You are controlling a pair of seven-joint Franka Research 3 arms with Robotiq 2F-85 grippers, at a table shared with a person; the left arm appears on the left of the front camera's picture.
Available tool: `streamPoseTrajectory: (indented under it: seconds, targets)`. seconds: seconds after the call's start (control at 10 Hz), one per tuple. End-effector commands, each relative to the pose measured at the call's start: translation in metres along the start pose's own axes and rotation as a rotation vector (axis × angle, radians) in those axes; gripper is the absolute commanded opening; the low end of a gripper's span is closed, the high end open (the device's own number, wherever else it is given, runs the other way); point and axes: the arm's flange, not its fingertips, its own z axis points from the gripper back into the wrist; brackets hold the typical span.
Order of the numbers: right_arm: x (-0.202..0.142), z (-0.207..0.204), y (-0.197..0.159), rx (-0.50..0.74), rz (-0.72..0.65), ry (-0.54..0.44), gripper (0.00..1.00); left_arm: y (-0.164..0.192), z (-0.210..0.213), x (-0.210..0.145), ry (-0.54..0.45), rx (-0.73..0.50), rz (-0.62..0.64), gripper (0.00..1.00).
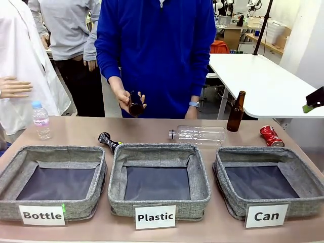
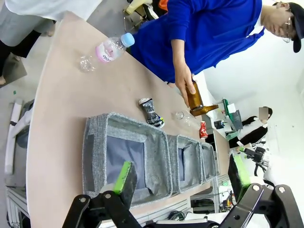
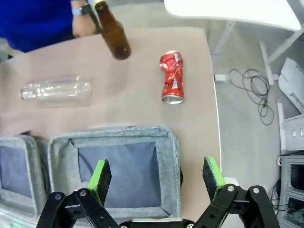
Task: Sort the can waste into the basket.
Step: Pick up the can waste from the table and place it in the right Fabric basket.
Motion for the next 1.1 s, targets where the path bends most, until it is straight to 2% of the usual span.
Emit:
streamPoseTrajectory:
  seconds: [0.0, 0.3, 0.5, 0.7, 1.0]
  targets:
    - [-0.01, 0.013, -0.013, 0.048, -0.028, -0.008, 1.0, 0.0, 0.001, 0.002, -0.01, -0.02, -0.022, 1.0]
    - [-0.003, 0.009, -0.013, 0.034, -0.023, -0.007, 1.0, 0.0, 0.001, 0.002, -0.01, -0.02, -0.022, 1.0]
    - [0.024, -0.009, -0.017, 0.062, 0.007, 0.071, 1.0, 0.0, 0.001, 0.002, -0.01, -0.02, -0.022, 1.0]
    - [0.059, -0.031, -0.025, 0.058, -0.015, 0.1, 1.0, 0.0, 0.001, 0.002, -0.01, -0.02, -0.022, 1.0]
    - [0.09, -0.084, -0.032, 0.065, 0.042, 0.172, 1.0, 0.0, 0.001, 0.002, -0.01, -0.02, -0.022, 1.0]
